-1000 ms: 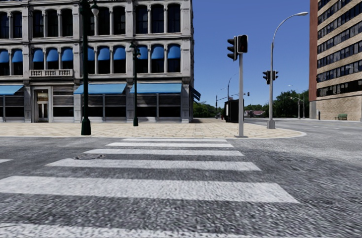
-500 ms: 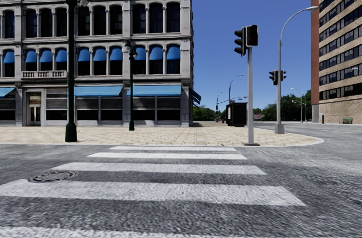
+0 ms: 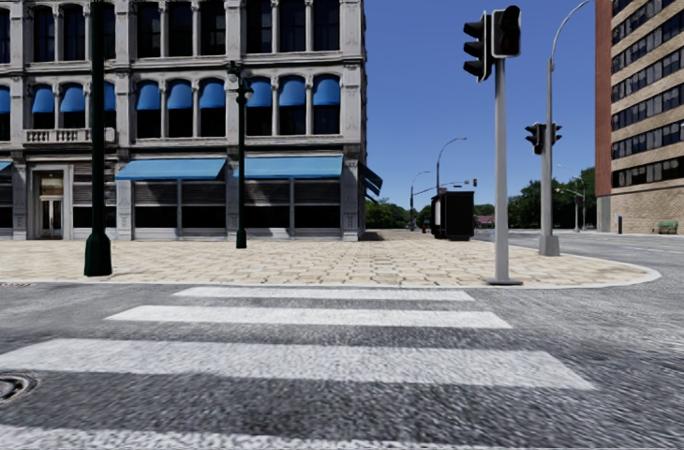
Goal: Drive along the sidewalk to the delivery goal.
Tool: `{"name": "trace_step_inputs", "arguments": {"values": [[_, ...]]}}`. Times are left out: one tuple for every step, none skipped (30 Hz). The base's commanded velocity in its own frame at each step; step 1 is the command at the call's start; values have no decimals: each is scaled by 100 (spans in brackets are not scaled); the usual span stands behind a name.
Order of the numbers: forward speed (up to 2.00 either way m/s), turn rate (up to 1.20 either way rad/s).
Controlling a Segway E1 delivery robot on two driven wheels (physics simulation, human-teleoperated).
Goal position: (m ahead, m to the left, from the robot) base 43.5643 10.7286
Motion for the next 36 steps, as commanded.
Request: {"name": "trace_step_inputs", "arguments": {"values": [[200,0],[200,0],[200,0],[200,0],[200,-27],[200,-51],[200,-74],[200,-74],[200,-94],[200,-120],[200,-120],[200,-116],[200,-38],[200,-38],[200,-1],[200,0],[200,0],[200,0],[200,0],[200,0],[200,0],[200,0],[200,0],[200,0],[200,0],[200,0],[200,0],[200,0],[200,0],[200,0],[200,0],[200,0],[200,0],[200,0],[200,0],[200,0]]}}
